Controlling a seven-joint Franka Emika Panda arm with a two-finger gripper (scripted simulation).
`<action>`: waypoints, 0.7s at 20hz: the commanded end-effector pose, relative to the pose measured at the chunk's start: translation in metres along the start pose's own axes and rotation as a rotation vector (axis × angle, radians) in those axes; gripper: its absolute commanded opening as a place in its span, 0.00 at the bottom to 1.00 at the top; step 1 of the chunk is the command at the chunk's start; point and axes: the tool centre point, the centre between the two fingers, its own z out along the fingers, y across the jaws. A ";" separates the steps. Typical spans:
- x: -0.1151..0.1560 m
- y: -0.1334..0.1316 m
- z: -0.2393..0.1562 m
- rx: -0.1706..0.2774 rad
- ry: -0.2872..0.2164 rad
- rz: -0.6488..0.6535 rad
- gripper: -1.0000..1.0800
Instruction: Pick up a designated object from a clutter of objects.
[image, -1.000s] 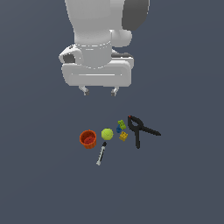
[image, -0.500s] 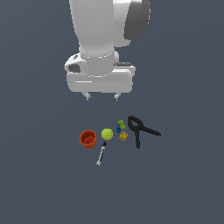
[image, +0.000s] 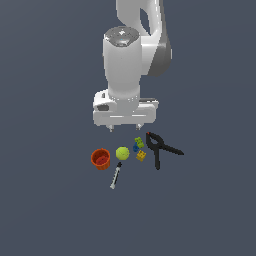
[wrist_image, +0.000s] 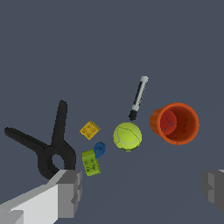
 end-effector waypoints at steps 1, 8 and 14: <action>-0.005 -0.010 0.029 -0.003 -0.008 -0.040 0.96; -0.024 -0.034 0.095 -0.004 -0.025 -0.139 0.96; -0.039 -0.046 0.128 -0.001 -0.034 -0.191 0.96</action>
